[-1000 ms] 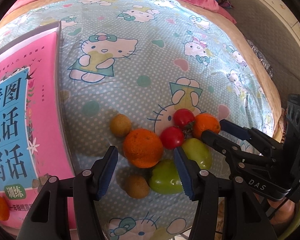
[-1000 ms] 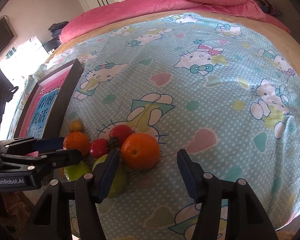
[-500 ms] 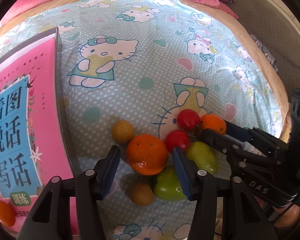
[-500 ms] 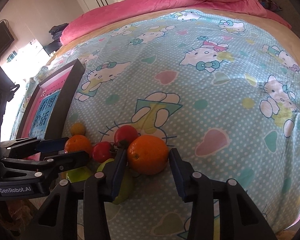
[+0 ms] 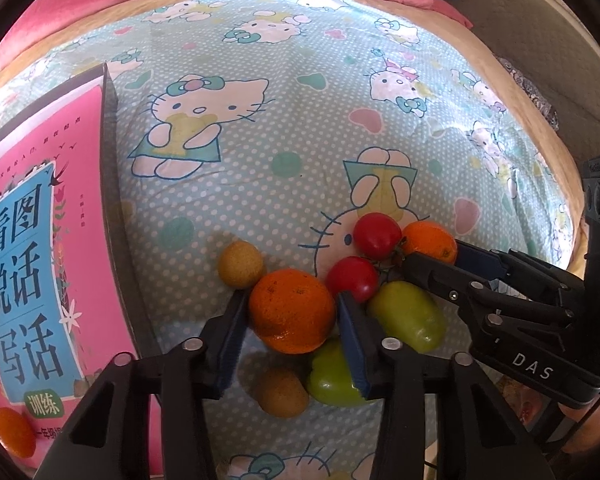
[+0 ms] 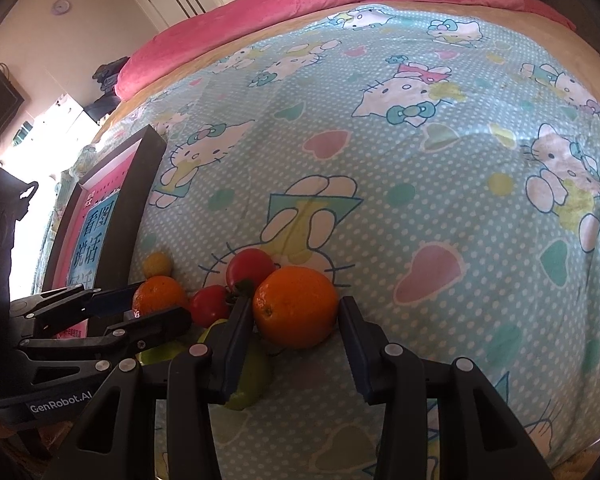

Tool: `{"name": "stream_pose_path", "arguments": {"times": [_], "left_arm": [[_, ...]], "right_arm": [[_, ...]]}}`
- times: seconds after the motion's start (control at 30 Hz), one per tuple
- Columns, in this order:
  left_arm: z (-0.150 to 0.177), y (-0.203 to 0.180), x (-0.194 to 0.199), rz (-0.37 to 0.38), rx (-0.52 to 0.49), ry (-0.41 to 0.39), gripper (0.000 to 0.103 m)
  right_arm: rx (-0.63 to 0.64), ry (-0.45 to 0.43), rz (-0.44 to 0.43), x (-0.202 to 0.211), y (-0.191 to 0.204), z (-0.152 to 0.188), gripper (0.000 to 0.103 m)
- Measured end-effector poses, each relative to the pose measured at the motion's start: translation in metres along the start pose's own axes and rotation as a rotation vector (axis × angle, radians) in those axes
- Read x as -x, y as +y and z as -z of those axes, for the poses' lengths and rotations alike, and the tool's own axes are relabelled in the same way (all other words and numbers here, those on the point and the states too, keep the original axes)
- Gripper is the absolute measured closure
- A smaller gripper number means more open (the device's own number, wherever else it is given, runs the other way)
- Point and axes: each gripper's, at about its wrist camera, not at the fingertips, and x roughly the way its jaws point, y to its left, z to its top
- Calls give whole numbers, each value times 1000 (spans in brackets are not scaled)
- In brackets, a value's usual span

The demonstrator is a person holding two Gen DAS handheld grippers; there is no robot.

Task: Organize fruits
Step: 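Grasp another mandarin with the left tool while the right tool grasps the large orange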

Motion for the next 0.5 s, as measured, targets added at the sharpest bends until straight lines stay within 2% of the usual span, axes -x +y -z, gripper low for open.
{"name": "stream_pose_path", "arguments": {"times": [0.23,0.5], "left_arm": [[7,5,7,25,12,-23,59],[10,10,21,57,34,-66,59]], "right_arm": [[68,-29,32,5,10,1,60],[-7,-59,-17,12,-4,-3,60]]}}
